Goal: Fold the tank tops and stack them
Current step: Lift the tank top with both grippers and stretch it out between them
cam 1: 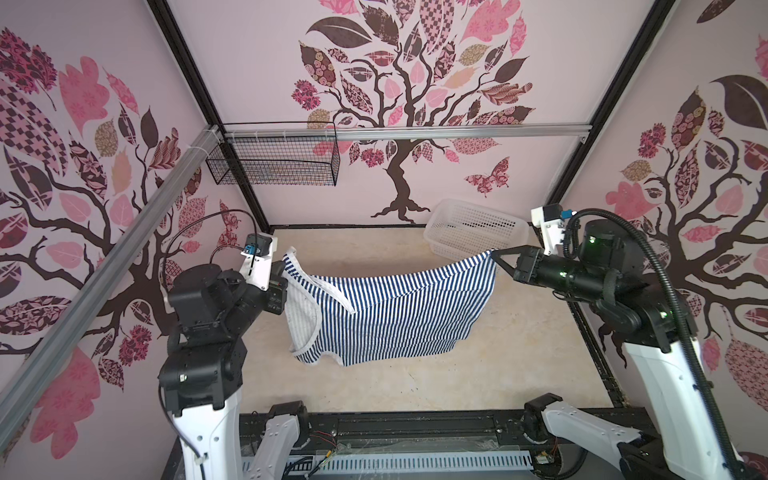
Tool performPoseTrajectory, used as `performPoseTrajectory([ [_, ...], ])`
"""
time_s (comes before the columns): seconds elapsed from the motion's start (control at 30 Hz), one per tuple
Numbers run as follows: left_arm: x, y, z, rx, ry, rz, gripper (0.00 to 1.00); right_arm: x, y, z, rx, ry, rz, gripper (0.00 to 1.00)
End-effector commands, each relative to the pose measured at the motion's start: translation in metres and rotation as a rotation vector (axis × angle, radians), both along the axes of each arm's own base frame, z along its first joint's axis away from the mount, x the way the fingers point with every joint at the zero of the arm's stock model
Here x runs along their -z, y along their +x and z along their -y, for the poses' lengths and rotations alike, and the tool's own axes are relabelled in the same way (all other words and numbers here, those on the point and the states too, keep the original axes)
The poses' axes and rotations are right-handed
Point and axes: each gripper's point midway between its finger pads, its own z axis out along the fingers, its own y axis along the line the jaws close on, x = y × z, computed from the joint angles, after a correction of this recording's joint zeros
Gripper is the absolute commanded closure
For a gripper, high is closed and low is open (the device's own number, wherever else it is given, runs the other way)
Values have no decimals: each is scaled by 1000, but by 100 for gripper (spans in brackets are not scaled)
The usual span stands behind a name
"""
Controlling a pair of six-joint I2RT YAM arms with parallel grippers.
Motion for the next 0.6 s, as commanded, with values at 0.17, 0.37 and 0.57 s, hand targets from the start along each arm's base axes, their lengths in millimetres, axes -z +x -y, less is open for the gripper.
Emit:
performPoseTrajectory([
  [0.17,26,126,-27,-51,-6,-64,100,-6,83,-38,-39,47,20,100],
  [0.37,17,192,-45,-106,-43,-85,100,-38,117,-53,-47,44,61,100],
  [0.57,6,166,-53,-80,-137,-10,100,-20,98,-51,-51,36,47,100],
])
